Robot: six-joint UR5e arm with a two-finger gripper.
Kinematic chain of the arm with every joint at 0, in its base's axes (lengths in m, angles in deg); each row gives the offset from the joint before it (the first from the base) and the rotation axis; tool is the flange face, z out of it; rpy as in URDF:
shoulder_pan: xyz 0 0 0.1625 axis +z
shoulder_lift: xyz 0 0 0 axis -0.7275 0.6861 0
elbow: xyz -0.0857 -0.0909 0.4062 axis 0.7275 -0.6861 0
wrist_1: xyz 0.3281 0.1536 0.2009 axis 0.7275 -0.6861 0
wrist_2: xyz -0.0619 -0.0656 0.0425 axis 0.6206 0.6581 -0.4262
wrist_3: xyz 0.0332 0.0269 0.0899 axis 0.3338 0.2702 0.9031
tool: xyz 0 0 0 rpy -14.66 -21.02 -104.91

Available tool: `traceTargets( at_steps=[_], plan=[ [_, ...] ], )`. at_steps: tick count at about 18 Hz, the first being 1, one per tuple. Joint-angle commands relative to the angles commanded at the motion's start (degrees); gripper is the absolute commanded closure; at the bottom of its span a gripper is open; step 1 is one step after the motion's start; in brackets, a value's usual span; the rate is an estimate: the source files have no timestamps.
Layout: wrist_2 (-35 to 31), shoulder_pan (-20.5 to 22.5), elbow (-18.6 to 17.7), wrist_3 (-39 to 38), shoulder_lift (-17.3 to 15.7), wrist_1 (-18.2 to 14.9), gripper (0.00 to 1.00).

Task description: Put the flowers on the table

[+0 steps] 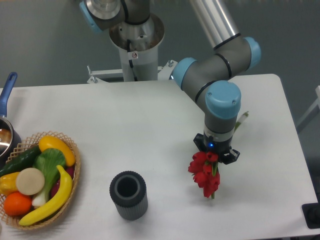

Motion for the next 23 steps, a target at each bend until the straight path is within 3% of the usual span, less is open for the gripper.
traceTargets(
  at_steps=[3, 4, 5, 6, 13, 19, 23],
  plan=[
    [0.70, -0.09, 0.18, -3.16, 0.09, 0.61, 0.46],
    [0.62, -0.17, 0.00, -3.61, 0.17, 1.49, 0.36],
    [0.62, -0.26, -0.35, -3.96, 0.18, 2.37, 0.13],
    [0.62, -0.26, -0.87, -4.14, 0.18, 3.24, 0.00],
    [0.62, 0.35, -3.33, -3.88, -1.84, 4.31, 0.00],
    [0.88, 3.95, -3.86, -3.18, -3.78, 4.48, 0.00],
    [1.06, 4.31, -5.27, 2.61, -5.71, 4.48, 0.00]
  ],
)
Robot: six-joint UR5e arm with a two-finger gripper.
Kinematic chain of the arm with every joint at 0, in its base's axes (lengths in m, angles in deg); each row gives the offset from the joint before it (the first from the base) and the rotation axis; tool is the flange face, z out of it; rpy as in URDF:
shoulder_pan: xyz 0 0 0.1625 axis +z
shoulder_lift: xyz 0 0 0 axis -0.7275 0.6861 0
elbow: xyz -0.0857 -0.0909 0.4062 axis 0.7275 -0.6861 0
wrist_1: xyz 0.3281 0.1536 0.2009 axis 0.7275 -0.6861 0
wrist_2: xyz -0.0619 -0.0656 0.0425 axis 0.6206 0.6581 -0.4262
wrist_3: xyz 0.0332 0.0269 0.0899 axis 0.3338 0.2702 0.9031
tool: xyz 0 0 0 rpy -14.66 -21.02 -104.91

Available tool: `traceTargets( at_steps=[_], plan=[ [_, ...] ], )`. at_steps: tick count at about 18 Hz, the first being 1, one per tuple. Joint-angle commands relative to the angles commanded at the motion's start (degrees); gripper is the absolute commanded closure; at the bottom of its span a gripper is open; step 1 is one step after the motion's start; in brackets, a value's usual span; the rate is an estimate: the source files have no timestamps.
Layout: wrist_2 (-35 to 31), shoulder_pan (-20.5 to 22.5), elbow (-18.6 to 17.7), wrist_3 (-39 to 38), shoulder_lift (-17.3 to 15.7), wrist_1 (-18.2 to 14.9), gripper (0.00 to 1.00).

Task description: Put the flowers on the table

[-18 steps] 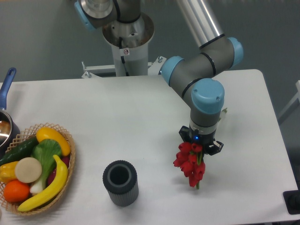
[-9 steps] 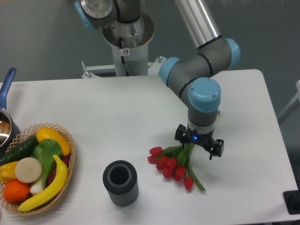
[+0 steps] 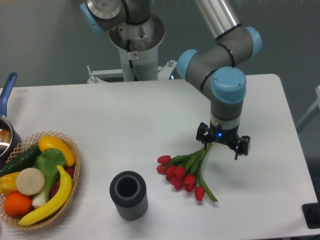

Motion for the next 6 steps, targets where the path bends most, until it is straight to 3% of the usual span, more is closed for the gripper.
traceTargets(
  at_steps=[3, 6],
  plan=[
    [-0.17, 0.52, -1.41, 5.45, -1.58, -0.09, 0.00],
    [-0.26, 0.97, -2.38, 6.00, -2.37, -0.09, 0.00]
  ],
)
